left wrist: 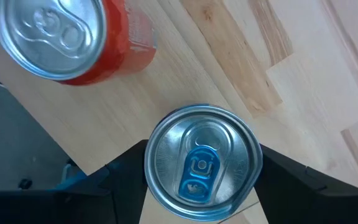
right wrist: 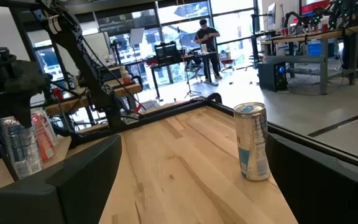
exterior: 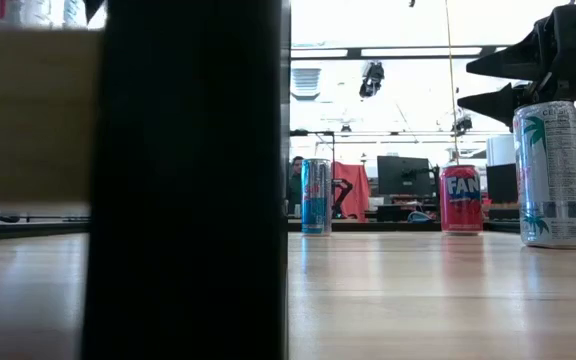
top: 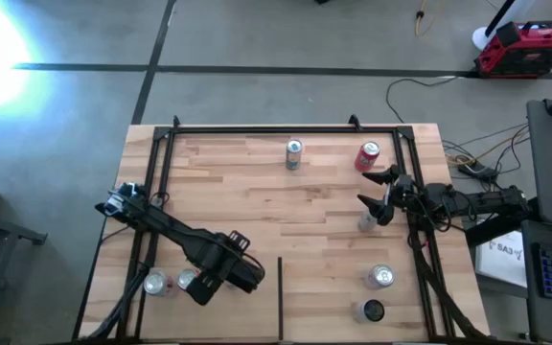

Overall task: Place canned beverage on shelf
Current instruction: Put the bottom blue soda can on the shelf

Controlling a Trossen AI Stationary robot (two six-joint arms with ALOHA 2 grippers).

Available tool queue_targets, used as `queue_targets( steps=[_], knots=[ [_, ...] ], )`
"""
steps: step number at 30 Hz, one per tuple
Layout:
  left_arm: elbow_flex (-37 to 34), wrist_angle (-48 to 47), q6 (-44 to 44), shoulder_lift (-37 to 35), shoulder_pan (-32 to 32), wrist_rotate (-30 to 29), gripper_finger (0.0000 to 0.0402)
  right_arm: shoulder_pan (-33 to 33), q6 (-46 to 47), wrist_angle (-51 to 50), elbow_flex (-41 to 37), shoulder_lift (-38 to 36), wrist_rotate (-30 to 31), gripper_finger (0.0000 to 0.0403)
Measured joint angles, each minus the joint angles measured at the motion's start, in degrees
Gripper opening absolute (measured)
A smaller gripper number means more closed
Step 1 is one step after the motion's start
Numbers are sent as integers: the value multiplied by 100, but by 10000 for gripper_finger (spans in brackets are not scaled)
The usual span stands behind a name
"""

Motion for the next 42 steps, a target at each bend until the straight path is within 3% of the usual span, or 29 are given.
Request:
queue_targets(
  steps=[16, 42],
  knots=[
    [-11, 2, -314, 0, -52, 553, 233, 0, -5, 0, 0, -2, 0, 382],
    [-225, 1, -342, 13, -139, 375, 234, 2, -4, -1, 0, -2, 0, 382]
  ],
)
